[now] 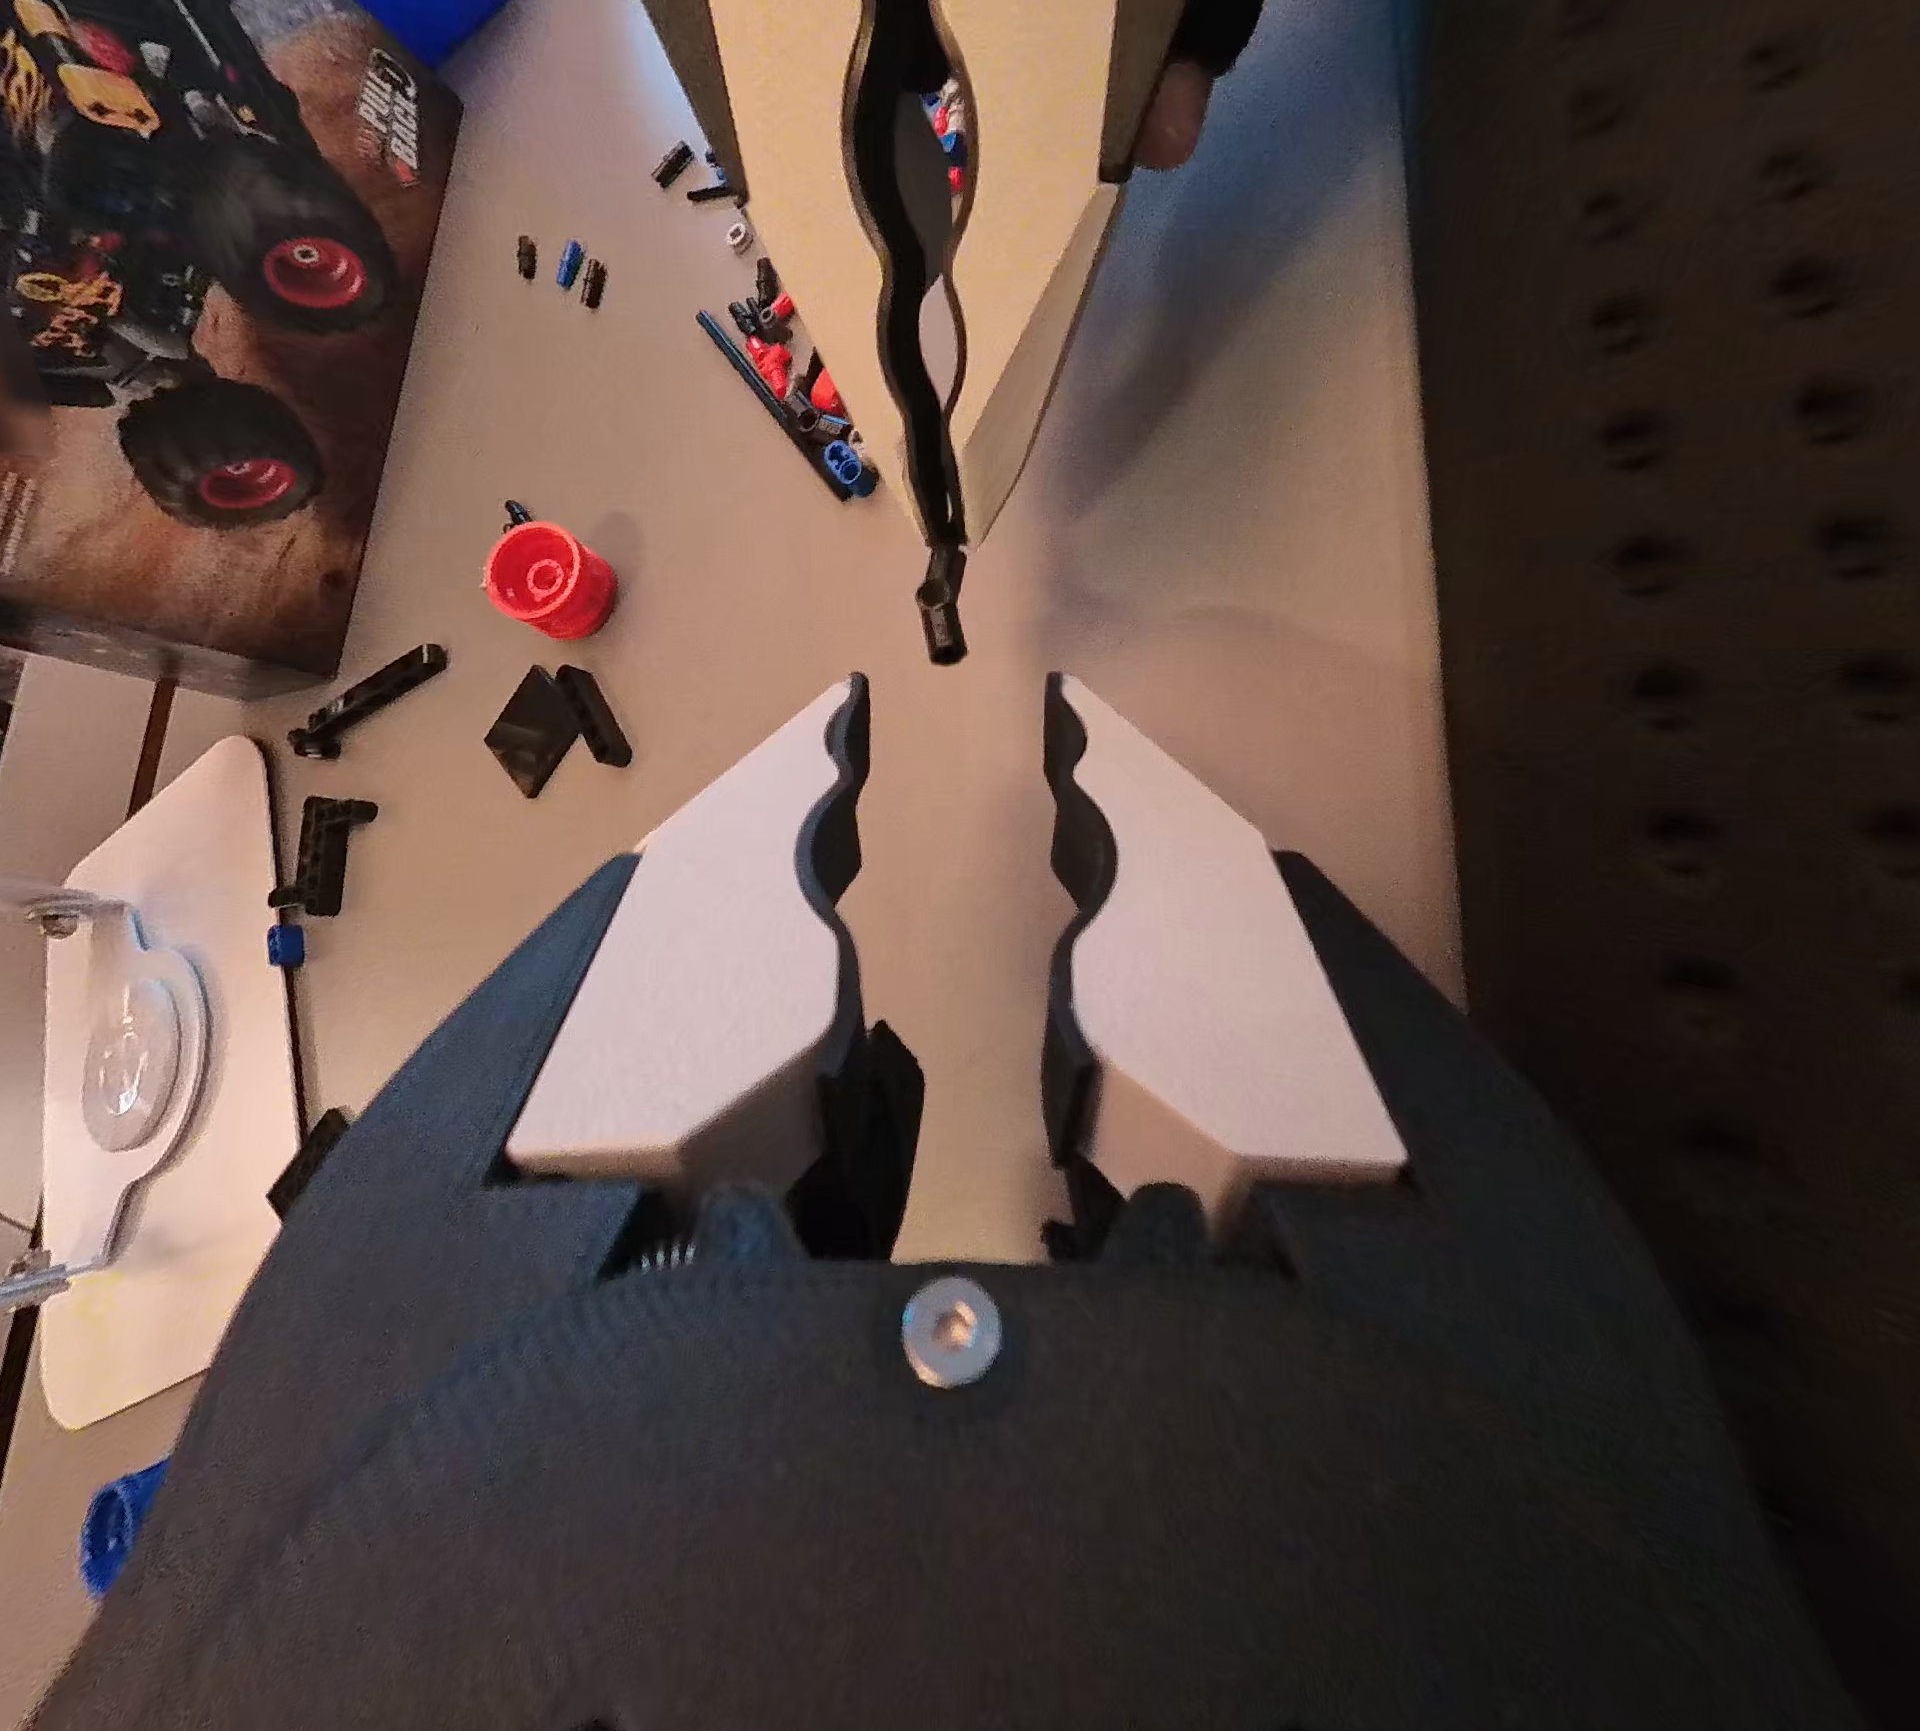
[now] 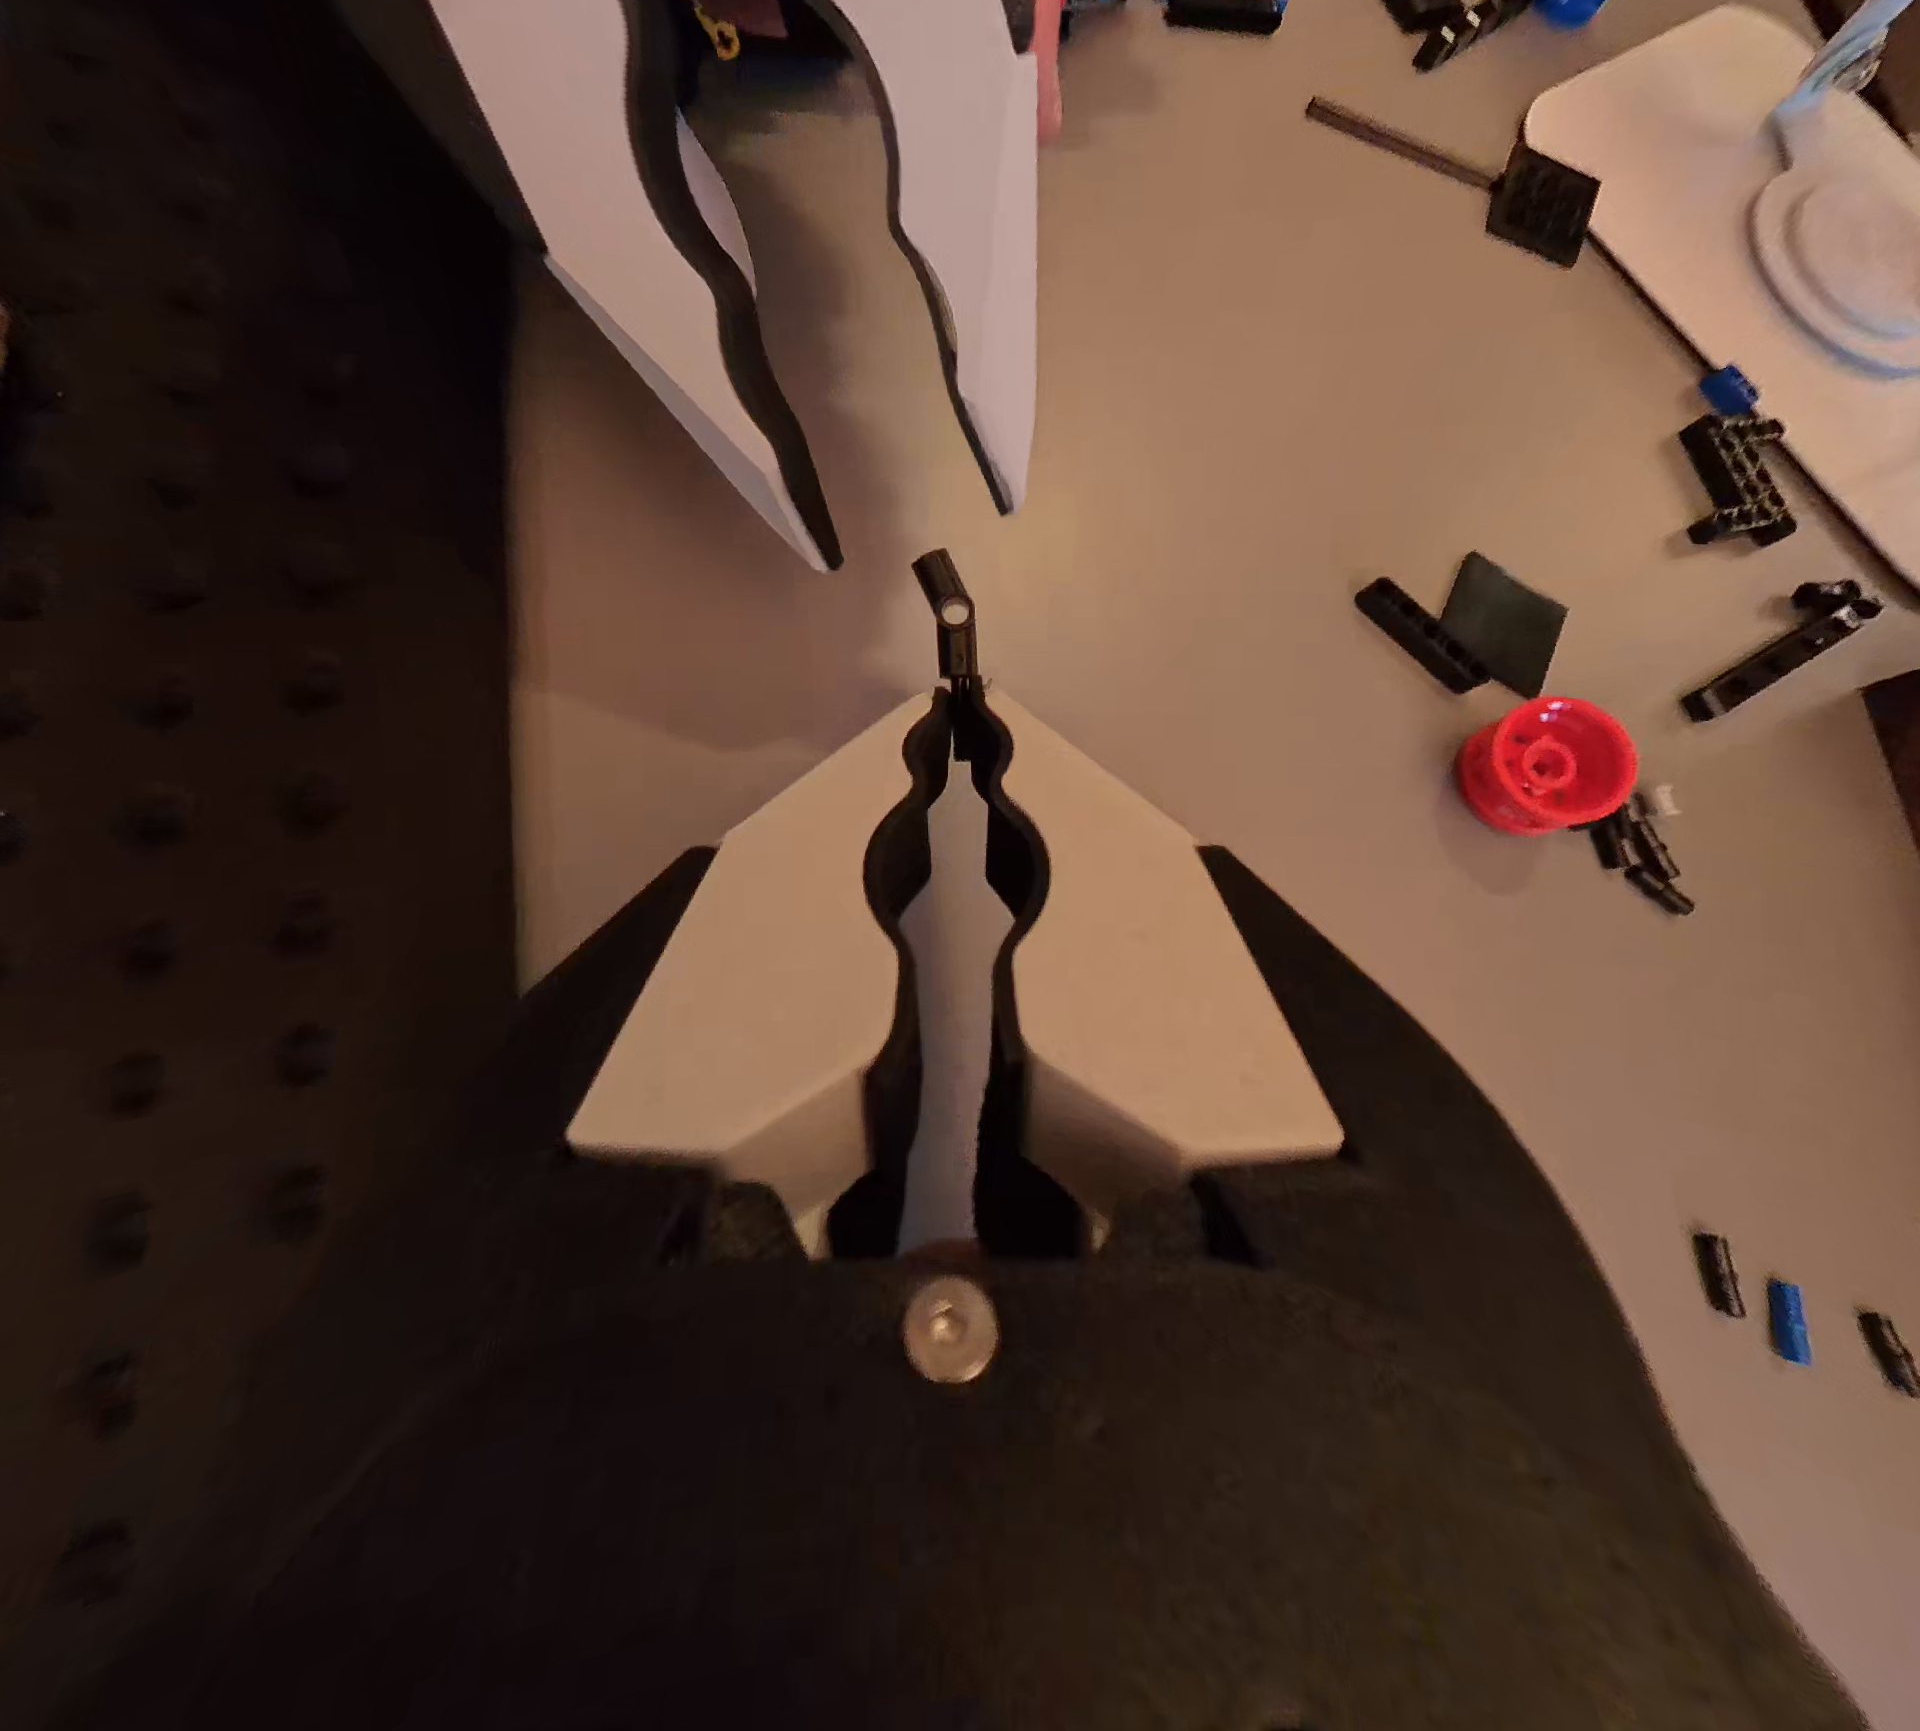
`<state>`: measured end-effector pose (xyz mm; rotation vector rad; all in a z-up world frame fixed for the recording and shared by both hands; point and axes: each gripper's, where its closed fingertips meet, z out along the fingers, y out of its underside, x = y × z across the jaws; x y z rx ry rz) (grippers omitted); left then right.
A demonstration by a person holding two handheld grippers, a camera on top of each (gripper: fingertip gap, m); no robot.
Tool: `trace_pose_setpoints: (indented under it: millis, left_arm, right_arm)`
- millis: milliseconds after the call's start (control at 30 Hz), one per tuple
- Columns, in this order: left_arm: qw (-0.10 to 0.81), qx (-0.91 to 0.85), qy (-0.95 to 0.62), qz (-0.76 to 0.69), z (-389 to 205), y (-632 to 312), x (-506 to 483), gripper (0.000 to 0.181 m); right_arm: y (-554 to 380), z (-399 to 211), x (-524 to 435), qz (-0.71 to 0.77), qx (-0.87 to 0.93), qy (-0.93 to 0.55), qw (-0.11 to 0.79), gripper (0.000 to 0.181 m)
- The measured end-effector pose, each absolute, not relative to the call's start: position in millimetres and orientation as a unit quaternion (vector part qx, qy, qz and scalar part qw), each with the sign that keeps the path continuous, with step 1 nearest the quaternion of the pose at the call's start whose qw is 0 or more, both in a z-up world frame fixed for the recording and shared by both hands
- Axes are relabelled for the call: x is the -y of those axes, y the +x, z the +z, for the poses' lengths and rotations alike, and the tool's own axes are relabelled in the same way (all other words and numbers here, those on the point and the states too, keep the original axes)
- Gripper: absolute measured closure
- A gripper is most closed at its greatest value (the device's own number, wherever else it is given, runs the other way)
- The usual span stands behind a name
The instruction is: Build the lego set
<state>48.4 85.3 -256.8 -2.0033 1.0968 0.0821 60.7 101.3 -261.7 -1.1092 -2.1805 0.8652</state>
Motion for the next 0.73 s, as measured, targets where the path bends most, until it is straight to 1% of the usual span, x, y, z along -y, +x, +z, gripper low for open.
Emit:
trace_pose_setpoints:
  millis: [200, 500, 567, 733]
  left_arm:
    - [0.422, -0.431, -0.797, 0.044, -254.1, 45.5, -91.5, 0.159]
    - [0.426, -0.430, -0.795, 0.044, -254.7, 44.8, -92.5, 0.176]
    - [0.424, -0.433, -0.793, 0.058, -252.9, 45.2, -93.2, 0.174]
    - [0.428, -0.441, -0.782, 0.109, -244.8, 54.4, -95.7, 0.160]
  right_arm:
    - [54.6, -250.9, -101.0, 0.339, 0.796, -0.405, 0.296, 0.181]
    - [53.5, -253.7, -98.3, 0.341, 0.800, -0.390, 0.303, 0.181]
    - [53.9, -254.2, -99.4, 0.344, 0.799, -0.390, 0.303, 0.181]
    - [56.4, -253.7, -104.8, 0.346, 0.794, -0.394, 0.308, 0.181]
